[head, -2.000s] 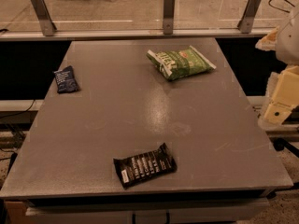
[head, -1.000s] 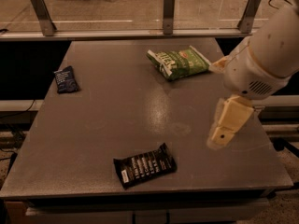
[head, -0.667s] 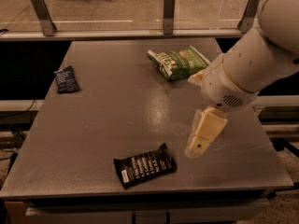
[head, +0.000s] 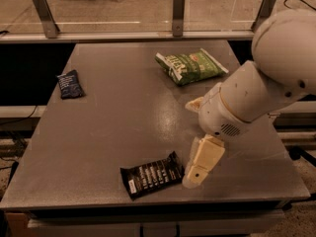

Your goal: Move rxbar chocolate near green jalapeno chip bag

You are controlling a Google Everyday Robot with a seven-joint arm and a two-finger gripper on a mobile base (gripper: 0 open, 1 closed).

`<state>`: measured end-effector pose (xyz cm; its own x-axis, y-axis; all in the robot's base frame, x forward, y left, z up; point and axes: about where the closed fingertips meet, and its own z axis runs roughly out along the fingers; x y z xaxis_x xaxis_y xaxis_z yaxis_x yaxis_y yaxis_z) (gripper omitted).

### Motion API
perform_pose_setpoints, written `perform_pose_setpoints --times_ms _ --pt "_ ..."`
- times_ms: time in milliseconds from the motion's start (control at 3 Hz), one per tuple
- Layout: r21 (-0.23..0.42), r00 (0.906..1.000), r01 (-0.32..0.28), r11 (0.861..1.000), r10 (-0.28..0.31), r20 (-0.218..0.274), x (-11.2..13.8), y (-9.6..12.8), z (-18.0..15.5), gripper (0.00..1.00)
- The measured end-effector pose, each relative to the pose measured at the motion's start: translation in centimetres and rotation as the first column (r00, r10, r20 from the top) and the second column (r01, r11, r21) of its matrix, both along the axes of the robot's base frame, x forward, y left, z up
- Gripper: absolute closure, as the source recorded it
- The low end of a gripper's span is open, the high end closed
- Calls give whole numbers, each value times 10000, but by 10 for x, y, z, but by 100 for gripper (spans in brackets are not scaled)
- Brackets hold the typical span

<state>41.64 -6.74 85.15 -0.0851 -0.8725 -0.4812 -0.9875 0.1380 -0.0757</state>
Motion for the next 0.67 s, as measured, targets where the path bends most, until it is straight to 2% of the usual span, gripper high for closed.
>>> perform_pose_setpoints --times_ms 667 --pt "662 9991 -244 9975 266 -321 -17 27 -17 0"
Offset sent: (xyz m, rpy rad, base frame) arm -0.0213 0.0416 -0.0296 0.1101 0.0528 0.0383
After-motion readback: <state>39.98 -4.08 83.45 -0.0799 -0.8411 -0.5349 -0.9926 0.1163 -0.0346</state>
